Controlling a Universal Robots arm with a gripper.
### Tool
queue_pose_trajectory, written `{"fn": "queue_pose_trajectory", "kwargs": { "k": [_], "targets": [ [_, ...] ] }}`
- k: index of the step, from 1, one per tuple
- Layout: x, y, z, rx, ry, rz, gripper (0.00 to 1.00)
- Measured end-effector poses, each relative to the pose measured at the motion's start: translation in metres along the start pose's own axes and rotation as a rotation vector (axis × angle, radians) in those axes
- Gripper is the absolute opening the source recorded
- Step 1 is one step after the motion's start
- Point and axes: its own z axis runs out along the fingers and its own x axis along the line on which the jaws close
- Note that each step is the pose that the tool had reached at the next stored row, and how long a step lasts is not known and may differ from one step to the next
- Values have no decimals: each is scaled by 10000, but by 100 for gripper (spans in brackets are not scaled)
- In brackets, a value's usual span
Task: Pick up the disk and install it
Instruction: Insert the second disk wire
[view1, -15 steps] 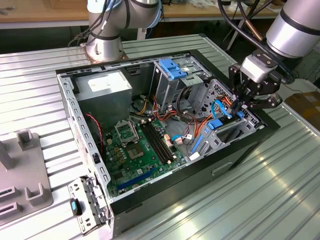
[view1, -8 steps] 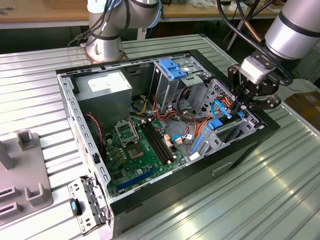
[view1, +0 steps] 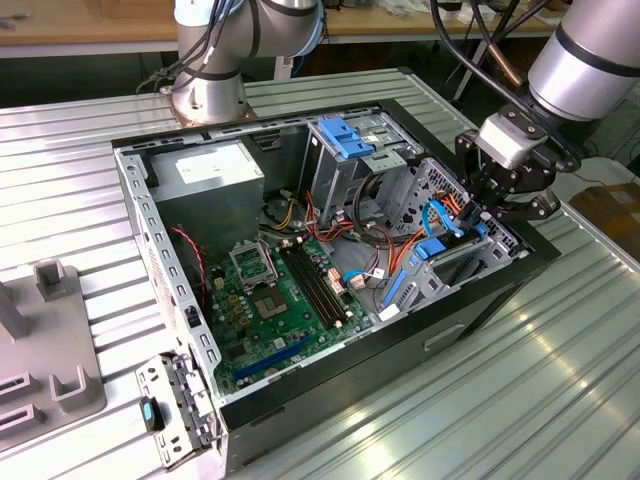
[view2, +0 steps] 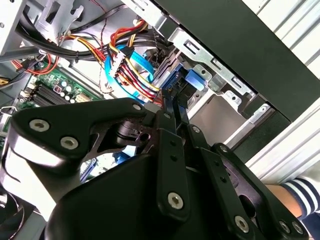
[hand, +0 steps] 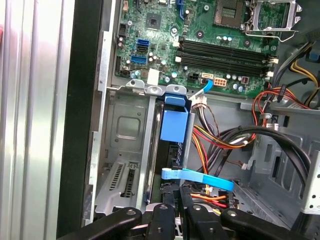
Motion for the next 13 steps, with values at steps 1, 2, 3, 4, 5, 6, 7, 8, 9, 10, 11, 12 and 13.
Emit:
{"fn": "queue_pose_trajectory", "kwargs": {
  "k": [1,2,3,4,5,6,7,8,9,10,11,12,13],
  "targets": [
    [0,1,0,1,3,16,16],
    [0,5,1,1,4,36,16],
    [0,9,2,2,4,48,16],
    [-1,13,2,3,5,66,16],
    [-2,15,4,4,8,92,16],
    [-2,17,8,5,12,113,16],
    [0,18,20,7,12,139,16],
    [3,19,33,8,14,166,16],
    [10,22,50,9,17,191,16],
    [16,24,64,10,20,216,16],
    [17,25,68,10,23,235,16],
    [17,25,68,10,23,240,16],
    [17,24,68,11,24,242,16]
  ]
}}
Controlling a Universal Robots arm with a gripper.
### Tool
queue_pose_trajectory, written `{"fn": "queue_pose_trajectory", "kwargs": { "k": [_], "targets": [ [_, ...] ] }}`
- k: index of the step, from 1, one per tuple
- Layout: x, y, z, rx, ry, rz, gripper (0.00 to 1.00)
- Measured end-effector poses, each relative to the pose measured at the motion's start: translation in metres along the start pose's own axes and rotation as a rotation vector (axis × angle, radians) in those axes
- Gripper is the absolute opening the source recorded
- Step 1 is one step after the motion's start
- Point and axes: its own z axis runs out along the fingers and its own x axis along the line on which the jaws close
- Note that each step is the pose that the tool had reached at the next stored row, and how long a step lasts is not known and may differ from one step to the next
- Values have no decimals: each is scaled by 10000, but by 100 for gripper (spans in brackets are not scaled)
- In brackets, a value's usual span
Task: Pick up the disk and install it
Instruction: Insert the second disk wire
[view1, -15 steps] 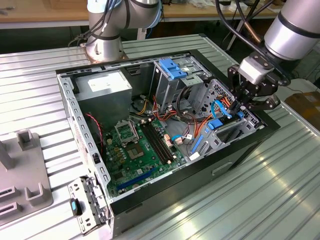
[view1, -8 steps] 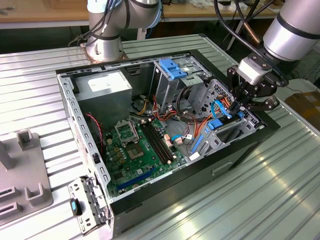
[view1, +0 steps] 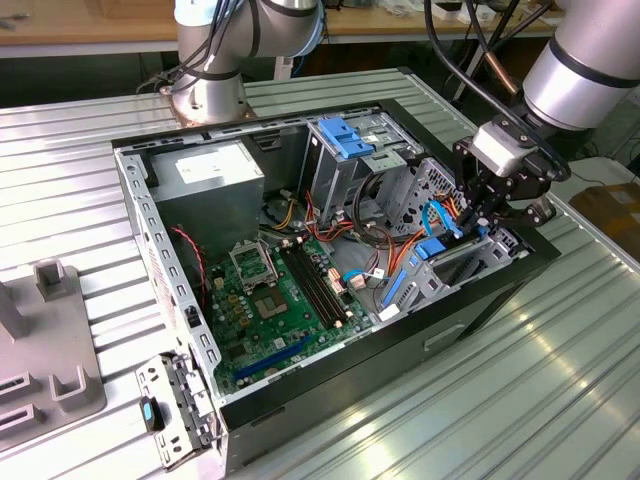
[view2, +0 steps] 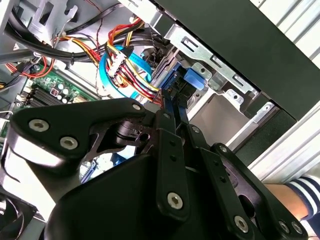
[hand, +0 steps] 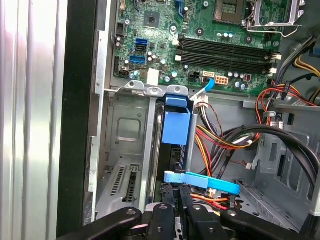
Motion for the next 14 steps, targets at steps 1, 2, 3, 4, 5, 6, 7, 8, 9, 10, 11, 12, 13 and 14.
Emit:
{"fn": "queue_pose_trajectory", "kwargs": {
  "k": [1,2,3,4,5,6,7,8,9,10,11,12,13,14],
  "targets": [
    [0,0,0,0,0,4,16],
    [0,0,1,0,0,6,16],
    [0,0,1,2,1,31,16],
    [0,0,2,6,9,137,16],
    [0,0,2,9,15,200,16],
    [0,0,1,10,20,230,16],
    [0,0,1,11,20,241,16],
    [0,0,1,11,20,250,16],
    [0,0,1,12,18,263,16],
    [0,0,-1,16,-10,273,16],
    [0,0,-1,19,-35,279,16],
    [0,0,-2,20,-47,285,16],
    [0,0,-1,21,-52,289,16],
    [0,0,1,22,-70,294,16]
  ]
}}
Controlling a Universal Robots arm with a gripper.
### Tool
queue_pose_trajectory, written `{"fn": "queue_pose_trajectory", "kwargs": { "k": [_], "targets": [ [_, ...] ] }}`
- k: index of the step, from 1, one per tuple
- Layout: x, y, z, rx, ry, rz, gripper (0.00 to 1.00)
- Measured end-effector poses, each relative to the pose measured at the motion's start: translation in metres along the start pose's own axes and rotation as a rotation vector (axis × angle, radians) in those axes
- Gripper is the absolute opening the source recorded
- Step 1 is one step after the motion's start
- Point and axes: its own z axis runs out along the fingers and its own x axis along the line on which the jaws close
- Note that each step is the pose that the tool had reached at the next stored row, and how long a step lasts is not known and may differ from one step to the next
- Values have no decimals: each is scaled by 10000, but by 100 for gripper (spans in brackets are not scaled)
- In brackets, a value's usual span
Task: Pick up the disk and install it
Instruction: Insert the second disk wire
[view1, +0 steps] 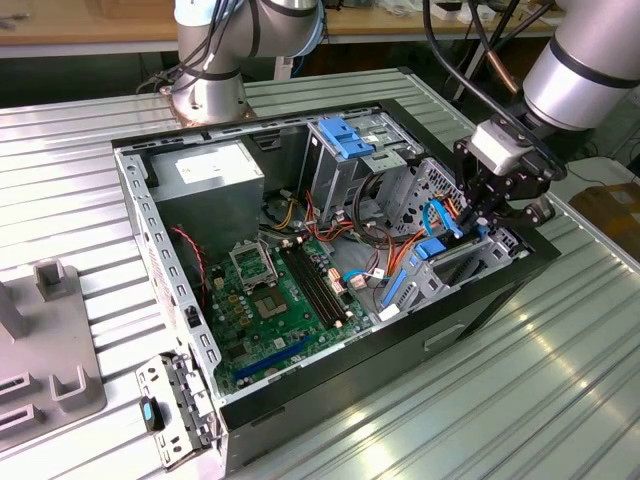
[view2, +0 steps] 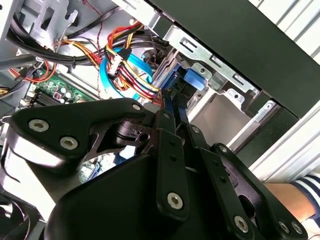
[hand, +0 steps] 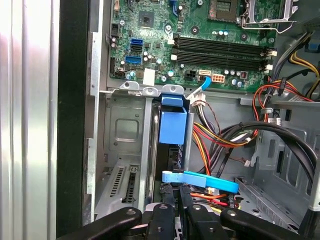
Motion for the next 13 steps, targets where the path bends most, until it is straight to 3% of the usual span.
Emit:
{"fn": "queue_pose_trajectory", "kwargs": {
  "k": [2,3,6,13],
  "targets": [
    [1,0,3,9,-97,18,16],
    [1,0,4,9,-103,30,16],
    [8,1,7,27,-73,328,16],
    [7,15,9,41,-53,555,16]
  ]
}}
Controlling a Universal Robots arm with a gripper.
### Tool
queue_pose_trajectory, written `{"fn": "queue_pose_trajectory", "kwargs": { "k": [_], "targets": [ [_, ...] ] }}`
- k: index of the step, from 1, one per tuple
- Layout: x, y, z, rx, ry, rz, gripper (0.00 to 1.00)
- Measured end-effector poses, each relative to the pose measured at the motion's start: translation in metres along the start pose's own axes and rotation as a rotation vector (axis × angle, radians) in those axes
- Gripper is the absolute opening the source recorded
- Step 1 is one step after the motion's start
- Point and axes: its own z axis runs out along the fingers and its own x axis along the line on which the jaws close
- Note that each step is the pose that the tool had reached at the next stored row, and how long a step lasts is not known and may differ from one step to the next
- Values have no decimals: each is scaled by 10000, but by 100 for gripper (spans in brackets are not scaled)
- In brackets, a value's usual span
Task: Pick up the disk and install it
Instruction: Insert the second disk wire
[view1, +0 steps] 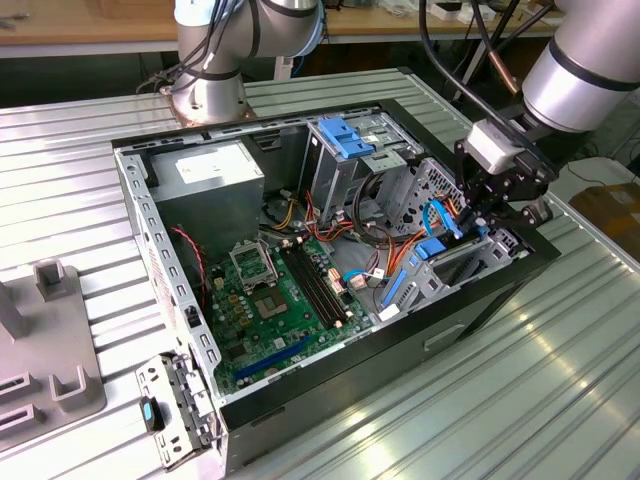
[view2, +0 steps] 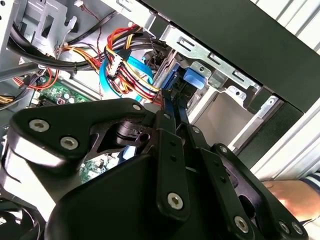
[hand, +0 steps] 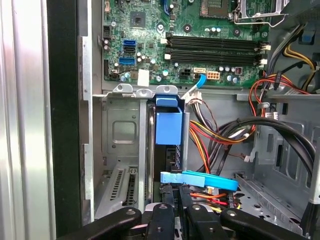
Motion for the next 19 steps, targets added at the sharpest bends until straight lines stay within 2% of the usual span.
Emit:
{"fn": "queue_pose_trajectory", "kwargs": {
  "k": [8,19],
  "targets": [
    [1,2,10,5,18,83,16],
    [13,8,71,8,30,147,16]
  ]
}}
